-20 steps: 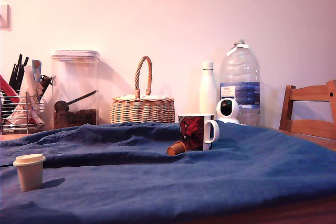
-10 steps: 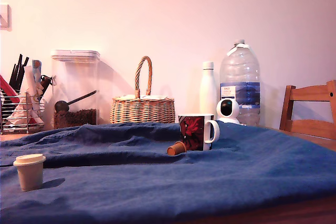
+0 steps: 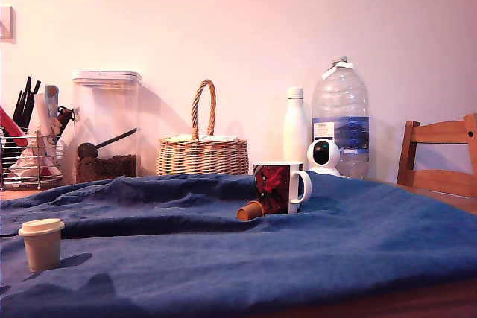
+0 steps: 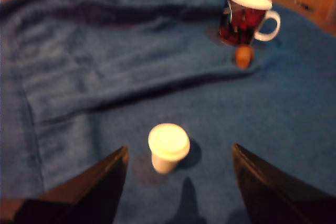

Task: Pick up the coffee capsules on the table and drop them inside the coffee cup

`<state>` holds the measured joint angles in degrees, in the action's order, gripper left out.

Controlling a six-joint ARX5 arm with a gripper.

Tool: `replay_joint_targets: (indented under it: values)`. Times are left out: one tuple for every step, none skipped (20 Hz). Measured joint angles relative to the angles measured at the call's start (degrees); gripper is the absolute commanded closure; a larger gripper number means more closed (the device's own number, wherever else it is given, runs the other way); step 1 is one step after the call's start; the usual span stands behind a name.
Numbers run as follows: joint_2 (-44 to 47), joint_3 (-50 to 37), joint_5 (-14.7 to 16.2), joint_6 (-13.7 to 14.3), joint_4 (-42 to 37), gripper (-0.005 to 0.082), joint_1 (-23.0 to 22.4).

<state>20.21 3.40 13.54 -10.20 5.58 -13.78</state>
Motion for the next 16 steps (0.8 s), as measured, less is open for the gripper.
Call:
replay_joint_targets:
  values:
    - [0.85, 0.00, -0.66, -0.07, -0.79, 0.0195, -0.59]
    - [1.75, 0.00, -1.16, -0.11, -1.53, 0.0195, -1.11]
    - [2.89, -0.02, -1.60, -0.11, -2.78, 0.0195, -1.64]
    - [4.28, 0.00, -1.90, -0.11, -3.98, 0.0195, -2.12]
    - [6.10, 0.00, -2.32, -0.11, -5.14, 0.0195, -2.60]
    - [8.26, -0.02, -2.82, -0.13, -6.60, 0.0195, -3.04]
    - [10.51, -0.02, -3.23, -0.13, -8.07, 0.0195, -3.39]
    - [12.66, -0.04, -3.58, -0.13, -9.55, 0.0195, -3.65]
    - [14.82, -0.04, -3.72, -0.13, -11.41, 0.0195, -3.87]
    - [16.96, -0.04, -4.07, -0.13, -13.07, 0.0195, -3.96]
    - [19.19, -0.04, -4.22, -0.13, -14.84, 0.0195, -4.15]
    - [21.18, -0.07, -4.37, -0.13, -16.48, 0.0195, -4.20]
    - [23.30, -0.07, -4.52, -0.13, -18.19, 0.0195, -4.20]
    - [25.35, -0.09, -4.59, -0.13, -19.96, 0.0195, -4.24]
    - [27.43, -0.09, -4.59, -0.13, -21.73, 0.0195, -4.24]
    - [29.24, -0.11, -4.79, -0.13, -23.56, 0.0195, -4.37]
